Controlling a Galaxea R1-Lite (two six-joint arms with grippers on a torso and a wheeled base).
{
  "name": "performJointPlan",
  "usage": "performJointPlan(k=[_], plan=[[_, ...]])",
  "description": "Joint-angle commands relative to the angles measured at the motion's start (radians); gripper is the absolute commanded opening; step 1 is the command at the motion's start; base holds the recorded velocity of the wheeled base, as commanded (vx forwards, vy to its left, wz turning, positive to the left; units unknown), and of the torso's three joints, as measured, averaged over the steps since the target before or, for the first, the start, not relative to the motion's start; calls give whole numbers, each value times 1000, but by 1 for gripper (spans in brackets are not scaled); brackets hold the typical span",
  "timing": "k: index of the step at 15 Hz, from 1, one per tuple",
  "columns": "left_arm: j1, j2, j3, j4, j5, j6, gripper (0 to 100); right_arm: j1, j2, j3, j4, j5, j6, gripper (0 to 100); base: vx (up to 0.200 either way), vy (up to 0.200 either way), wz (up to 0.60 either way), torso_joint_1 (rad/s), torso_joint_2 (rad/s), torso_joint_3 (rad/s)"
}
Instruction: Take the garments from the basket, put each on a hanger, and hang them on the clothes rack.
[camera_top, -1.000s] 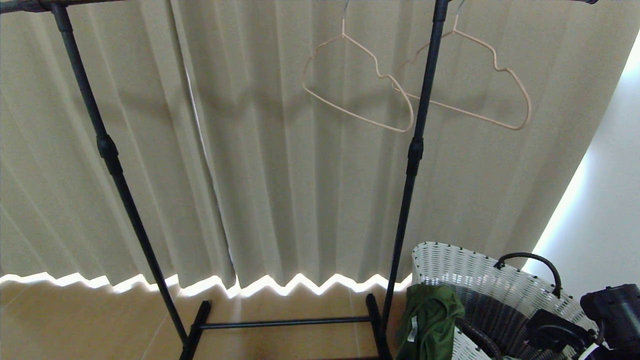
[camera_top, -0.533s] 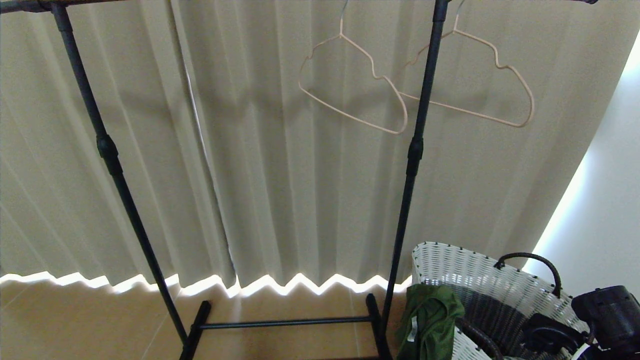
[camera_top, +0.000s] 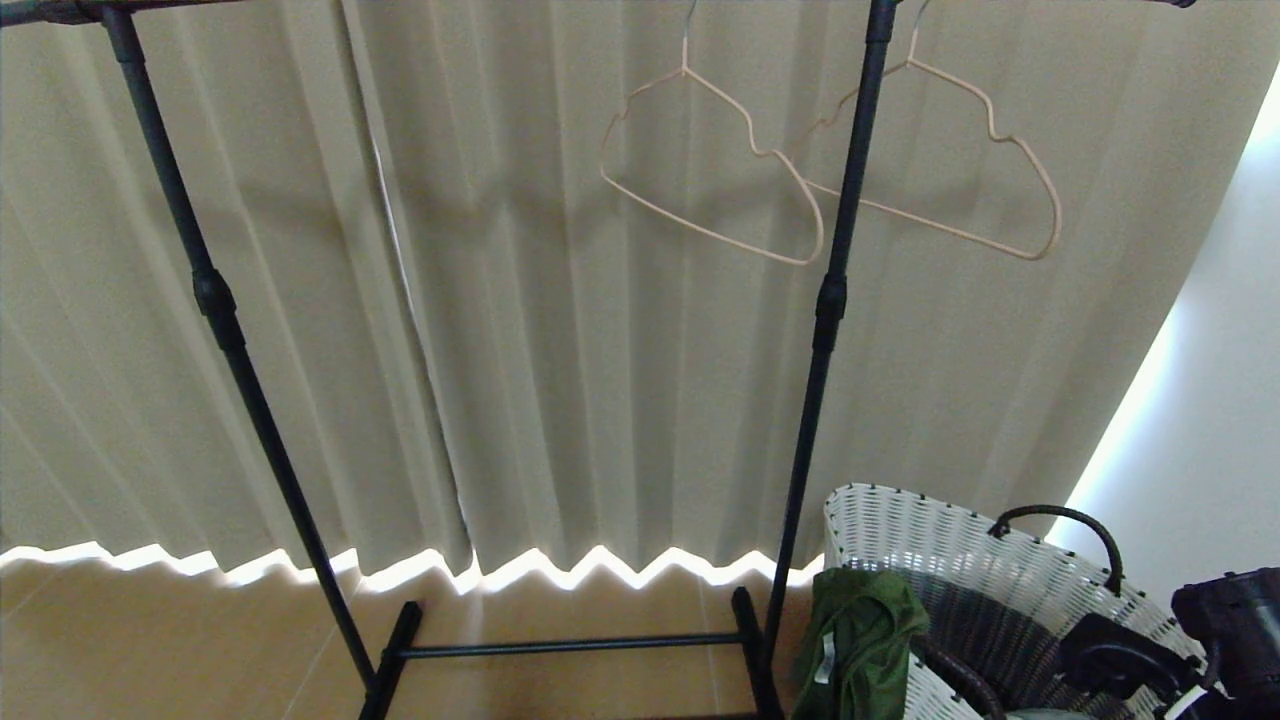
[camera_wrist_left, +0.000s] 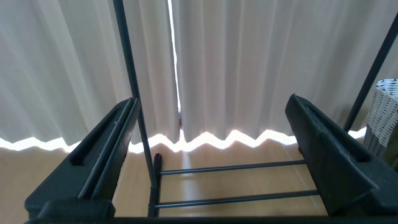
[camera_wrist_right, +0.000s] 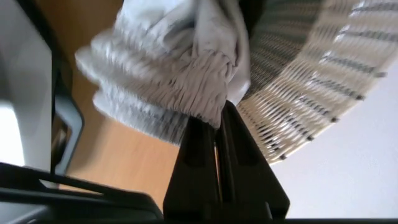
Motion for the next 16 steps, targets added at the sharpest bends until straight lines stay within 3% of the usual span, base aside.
performJointPlan(k=[1,3,7,10,16], plan=[[0,0,0,-1,0,0,100,1,-220,-2,5,1,30,0,0,0,0,0,0,0],[0,0,0,-1,0,2,100,1,-437,0,9,2,80,0,0,0,0,0,0,0],[0,0,0,-1,-3,11,100,5,-629,-40,-2,27,157,0,0,0,0,0,0,0],[0,1,0,-1,-5,14,100,5,-698,-85,-2,27,182,0,0,0,0,0,0,0],[0,0,0,-1,-5,14,100,7,-714,-86,-2,25,182,0,-200,0,0,1,4,4]])
